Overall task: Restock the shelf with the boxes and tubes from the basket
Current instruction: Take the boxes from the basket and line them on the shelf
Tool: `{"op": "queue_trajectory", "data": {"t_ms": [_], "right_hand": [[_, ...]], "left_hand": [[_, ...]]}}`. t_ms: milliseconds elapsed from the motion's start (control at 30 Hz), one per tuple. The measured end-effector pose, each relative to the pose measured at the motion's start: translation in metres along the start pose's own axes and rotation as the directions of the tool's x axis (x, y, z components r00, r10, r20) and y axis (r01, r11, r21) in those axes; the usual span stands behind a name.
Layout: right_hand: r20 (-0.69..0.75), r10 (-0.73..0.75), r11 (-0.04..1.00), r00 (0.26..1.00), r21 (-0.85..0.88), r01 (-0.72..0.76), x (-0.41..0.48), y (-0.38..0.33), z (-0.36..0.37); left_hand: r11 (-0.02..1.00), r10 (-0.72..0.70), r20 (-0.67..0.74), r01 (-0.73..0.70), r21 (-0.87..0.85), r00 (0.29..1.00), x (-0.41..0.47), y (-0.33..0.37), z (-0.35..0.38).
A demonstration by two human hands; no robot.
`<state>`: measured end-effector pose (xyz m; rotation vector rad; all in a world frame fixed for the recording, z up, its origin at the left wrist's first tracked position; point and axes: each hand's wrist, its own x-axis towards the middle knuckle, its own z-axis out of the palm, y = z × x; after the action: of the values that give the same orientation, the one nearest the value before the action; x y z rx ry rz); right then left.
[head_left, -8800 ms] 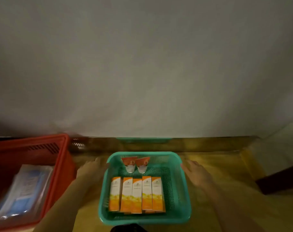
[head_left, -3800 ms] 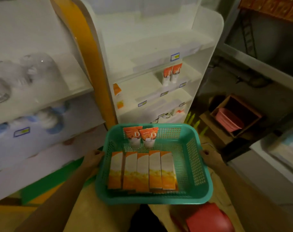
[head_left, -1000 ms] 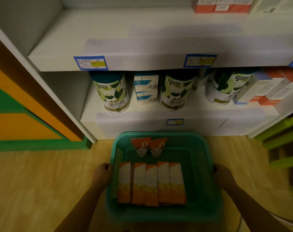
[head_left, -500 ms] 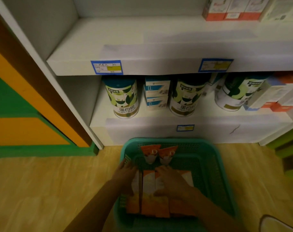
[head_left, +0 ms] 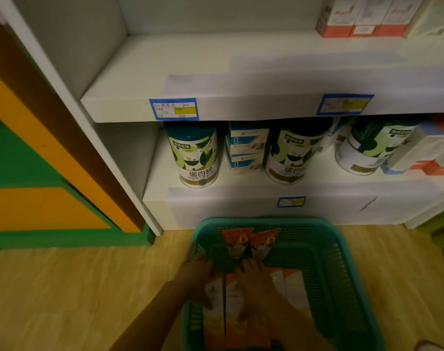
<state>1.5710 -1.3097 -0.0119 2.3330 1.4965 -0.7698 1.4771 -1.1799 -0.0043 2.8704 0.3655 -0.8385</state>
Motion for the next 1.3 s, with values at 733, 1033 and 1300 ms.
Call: {"op": "queue_trajectory", "data": {"t_ms": [733, 1033, 1300], "right_hand": [[-0.277, -0.008, 0.983, 0.961, 0.172, 0.058, -0.197, -0.001, -0.257], [-0.504, -0.073, 0.995, 0.861, 0.018, 0.095, -0.284, 0.006, -0.396], [-0.651, -0.119, 0.981, 0.75, 0.041, 0.191, -0.322, 0.012, -0.497]], "left_hand": [[0.998, 0.041, -0.457, -0.014, 0.063, 0.889, -0.217, 0.009, -0.28], [0.995, 0.033, -0.66, 0.039, 0.094, 0.75, -0.334, 0.008, -0.449], [0.99, -0.009, -0.813, 0.122, 0.076, 0.582, -0.359, -0.004, -0.564]]}}
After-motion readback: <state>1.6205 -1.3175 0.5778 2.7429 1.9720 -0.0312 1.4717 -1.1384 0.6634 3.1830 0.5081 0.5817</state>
